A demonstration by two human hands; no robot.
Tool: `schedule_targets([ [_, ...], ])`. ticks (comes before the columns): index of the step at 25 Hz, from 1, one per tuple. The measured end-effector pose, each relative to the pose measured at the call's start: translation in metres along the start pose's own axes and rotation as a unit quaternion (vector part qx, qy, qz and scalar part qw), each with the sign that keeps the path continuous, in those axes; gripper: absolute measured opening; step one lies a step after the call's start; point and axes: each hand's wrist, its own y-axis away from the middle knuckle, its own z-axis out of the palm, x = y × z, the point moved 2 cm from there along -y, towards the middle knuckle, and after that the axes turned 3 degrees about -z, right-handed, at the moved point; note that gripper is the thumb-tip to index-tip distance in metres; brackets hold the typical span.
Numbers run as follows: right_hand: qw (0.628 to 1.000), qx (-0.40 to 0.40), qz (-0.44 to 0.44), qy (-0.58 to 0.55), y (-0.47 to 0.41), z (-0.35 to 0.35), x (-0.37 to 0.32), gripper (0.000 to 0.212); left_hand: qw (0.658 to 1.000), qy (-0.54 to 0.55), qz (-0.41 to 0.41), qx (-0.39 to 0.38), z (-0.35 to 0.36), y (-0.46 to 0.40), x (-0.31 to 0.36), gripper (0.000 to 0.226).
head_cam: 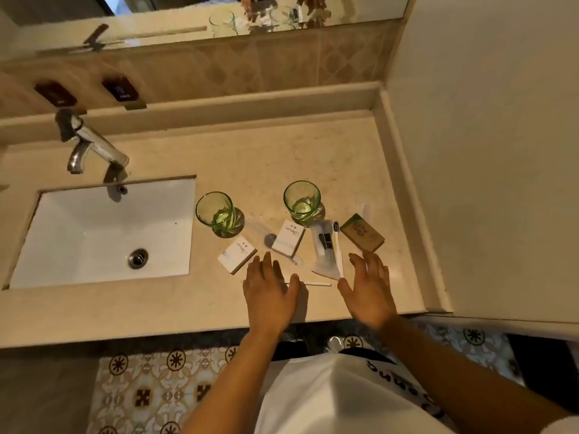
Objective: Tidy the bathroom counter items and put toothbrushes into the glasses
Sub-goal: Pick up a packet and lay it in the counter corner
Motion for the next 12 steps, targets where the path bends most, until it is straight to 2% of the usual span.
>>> schedule_targets([
  [2,0.999,0.028,0.012,-0.016,-0.004,-0.008,0.003,0.055,0.998,0.051,0.020,0.031,-0.006,-0.007,0.003,0.068],
  [5,0.997,0.079,0.016,-0.012,-0.011,-0.013,-0.010,0.047,0.994,0.039,0.101,0.009,-0.010,-0.032,-0.001,0.053],
  [7,0.995,0.099,-0.001,0.011,-0.009,-0.009,-0.016,0.035,0.989,0.027,0.146,0.007,-0.012,-0.038,0.000,0.047],
  [10,0.988,0.113,0.092,-0.054,-0.010,-0.013,-0.021,0.041,0.981,0.011,0.192,-0.020,-0.008,-0.045,0.001,0.033],
  [12,0.980,0.124,0.137,-0.072,-0.008,-0.008,-0.015,0.043,0.973,0.017,0.218,-0.069,0.001,-0.044,0.008,0.025],
])
